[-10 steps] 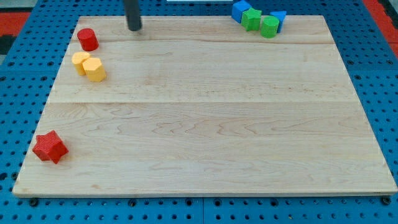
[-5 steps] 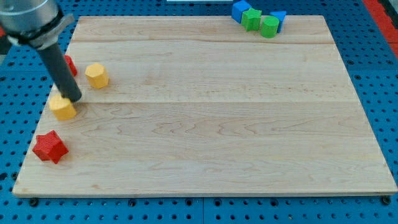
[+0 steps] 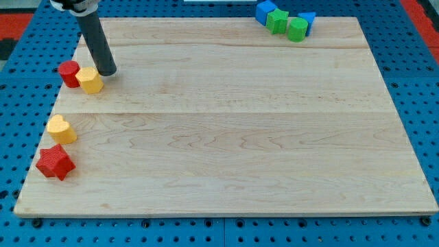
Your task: Form a triangle with red circle and yellow blocks
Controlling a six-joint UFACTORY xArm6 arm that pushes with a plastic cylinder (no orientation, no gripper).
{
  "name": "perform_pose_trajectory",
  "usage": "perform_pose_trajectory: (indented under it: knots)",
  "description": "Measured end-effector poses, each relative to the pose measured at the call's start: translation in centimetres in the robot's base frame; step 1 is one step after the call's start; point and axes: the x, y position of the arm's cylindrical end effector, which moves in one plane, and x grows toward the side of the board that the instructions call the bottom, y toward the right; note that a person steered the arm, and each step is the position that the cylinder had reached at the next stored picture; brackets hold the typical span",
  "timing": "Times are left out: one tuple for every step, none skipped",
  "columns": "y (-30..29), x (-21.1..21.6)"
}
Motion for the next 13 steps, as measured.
perform_pose_trajectory:
  knots:
    - [-4.5, -0.5]
    - [-3.0, 4.8]
    - [-2.1, 6.4]
    - [-1.5, 2.9]
    - [-1.1, 5.4]
    - [-0.7, 12.5]
    - [0.8, 11.0]
    - [1.4, 6.9]
    - [3.4, 7.0]
    - [7.6, 10.3]
    - [4.3, 12.3]
    - [7.2, 10.0]
    - [5.1, 2.6]
